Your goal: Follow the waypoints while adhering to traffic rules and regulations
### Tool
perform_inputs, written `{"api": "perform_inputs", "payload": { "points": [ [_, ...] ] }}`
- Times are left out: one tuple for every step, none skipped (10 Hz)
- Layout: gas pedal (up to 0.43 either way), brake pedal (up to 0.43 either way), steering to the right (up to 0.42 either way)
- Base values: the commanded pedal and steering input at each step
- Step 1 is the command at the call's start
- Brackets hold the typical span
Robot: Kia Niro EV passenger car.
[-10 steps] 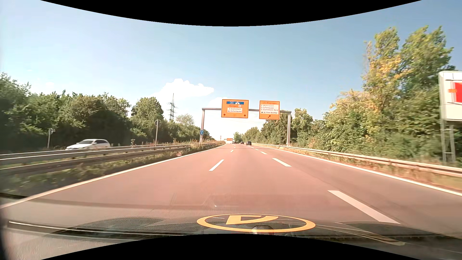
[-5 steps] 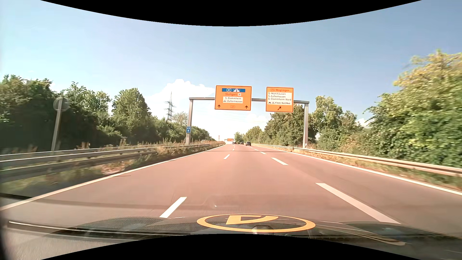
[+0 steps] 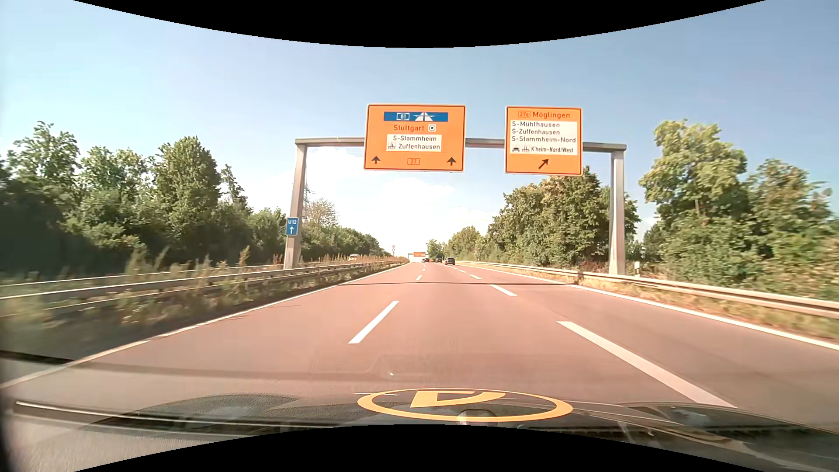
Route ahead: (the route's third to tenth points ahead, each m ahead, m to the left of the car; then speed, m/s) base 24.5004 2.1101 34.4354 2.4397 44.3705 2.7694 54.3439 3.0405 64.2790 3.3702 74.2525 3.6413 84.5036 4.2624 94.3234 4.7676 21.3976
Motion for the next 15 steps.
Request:
{"api": "perform_inputs", "payload": {
  "points": [
    [0.280,0.000,-0.003],
    [0.280,0.000,-0.003],
    [0.287,0.000,-0.003],
    [0.287,0.000,-0.003],
    [0.287,0.000,-0.003],
    [0.287,0.000,-0.003],
    [0.287,0.000,-0.003],
    [0.287,0.000,-0.003],
    [0.287,0.000,-0.003],
    [0.287,0.000,-0.003],
    [0.287,0.000,-0.003],
    [0.287,0.000,-0.003],
    [0.287,0.000,-0.003],
    [0.287,0.000,-0.003],
    [0.287,0.000,-0.003]
  ]
}}
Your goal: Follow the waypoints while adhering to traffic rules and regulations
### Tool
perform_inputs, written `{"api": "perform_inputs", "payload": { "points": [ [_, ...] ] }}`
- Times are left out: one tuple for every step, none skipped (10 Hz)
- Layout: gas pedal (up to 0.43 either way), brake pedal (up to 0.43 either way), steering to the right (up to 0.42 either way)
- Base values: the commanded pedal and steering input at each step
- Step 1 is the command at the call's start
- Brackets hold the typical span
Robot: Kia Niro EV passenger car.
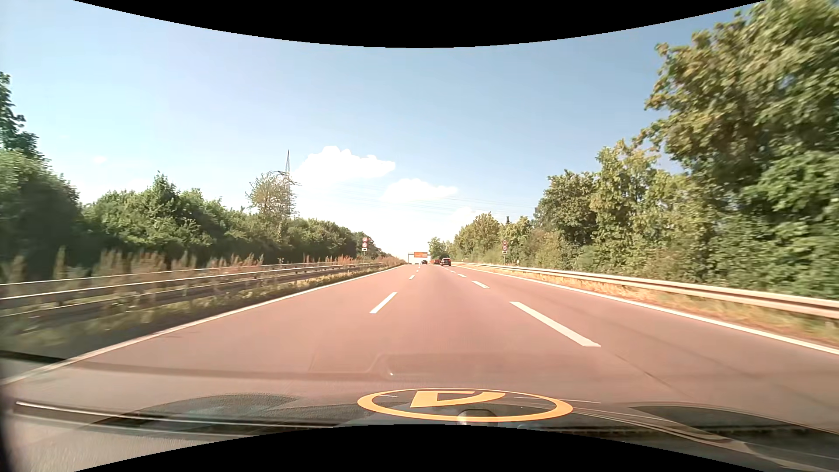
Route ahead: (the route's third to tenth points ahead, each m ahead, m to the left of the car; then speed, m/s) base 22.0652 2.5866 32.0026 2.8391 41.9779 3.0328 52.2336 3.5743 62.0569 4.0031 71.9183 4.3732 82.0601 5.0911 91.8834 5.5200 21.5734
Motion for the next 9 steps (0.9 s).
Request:
{"api": "perform_inputs", "payload": {
  "points": [
    [0.287,0.000,-0.003],
    [0.287,0.000,-0.003],
    [0.287,0.000,-0.003],
    [0.287,0.000,-0.003],
    [0.287,0.000,-0.003],
    [0.287,0.000,-0.004],
    [0.287,0.000,-0.005],
    [0.287,0.000,-0.005],
    [0.287,0.000,-0.005]
  ]
}}
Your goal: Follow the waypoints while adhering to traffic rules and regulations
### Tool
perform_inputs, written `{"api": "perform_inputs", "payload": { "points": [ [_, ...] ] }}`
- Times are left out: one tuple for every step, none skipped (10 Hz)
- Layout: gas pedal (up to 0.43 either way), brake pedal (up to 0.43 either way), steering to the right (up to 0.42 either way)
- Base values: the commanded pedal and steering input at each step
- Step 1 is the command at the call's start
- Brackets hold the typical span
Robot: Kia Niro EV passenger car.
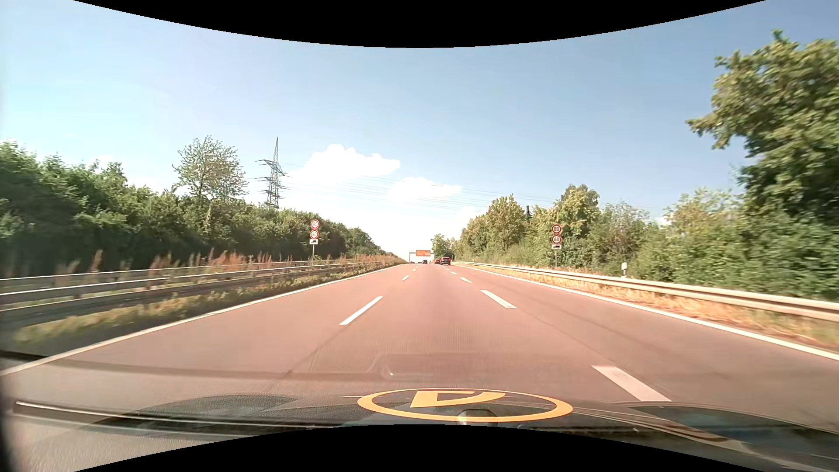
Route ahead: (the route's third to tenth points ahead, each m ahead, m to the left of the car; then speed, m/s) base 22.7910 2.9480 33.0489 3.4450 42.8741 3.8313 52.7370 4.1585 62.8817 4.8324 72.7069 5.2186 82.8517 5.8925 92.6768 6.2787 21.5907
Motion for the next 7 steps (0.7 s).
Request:
{"api": "perform_inputs", "payload": {
  "points": [
    [0.280,0.000,-0.005],
    [0.280,0.000,-0.005],
    [0.268,0.000,-0.006],
    [0.268,0.000,-0.006],
    [0.268,0.000,-0.006],
    [0.268,0.000,-0.006],
    [0.268,0.000,-0.006]
  ]
}}
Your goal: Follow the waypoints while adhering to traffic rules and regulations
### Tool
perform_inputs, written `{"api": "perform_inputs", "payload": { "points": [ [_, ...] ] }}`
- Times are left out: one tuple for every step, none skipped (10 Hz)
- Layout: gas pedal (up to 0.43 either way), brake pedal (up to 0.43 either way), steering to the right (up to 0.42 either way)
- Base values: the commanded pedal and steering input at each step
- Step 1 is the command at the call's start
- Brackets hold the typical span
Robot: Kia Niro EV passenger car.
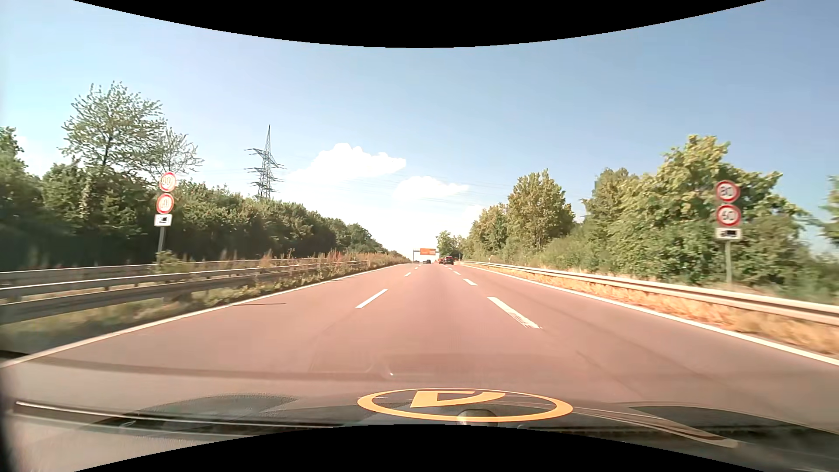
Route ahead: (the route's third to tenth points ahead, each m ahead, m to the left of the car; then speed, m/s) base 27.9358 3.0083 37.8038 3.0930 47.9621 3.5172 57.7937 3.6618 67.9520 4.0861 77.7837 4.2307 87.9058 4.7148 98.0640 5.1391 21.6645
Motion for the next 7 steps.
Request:
{"api": "perform_inputs", "payload": {
  "points": [
    [0.268,0.000,-0.006],
    [0.268,0.000,-0.006],
    [0.268,0.000,-0.006],
    [0.268,0.000,-0.006],
    [0.268,0.000,-0.006],
    [0.248,0.000,-0.006],
    [0.240,0.000,-0.006]
  ]
}}
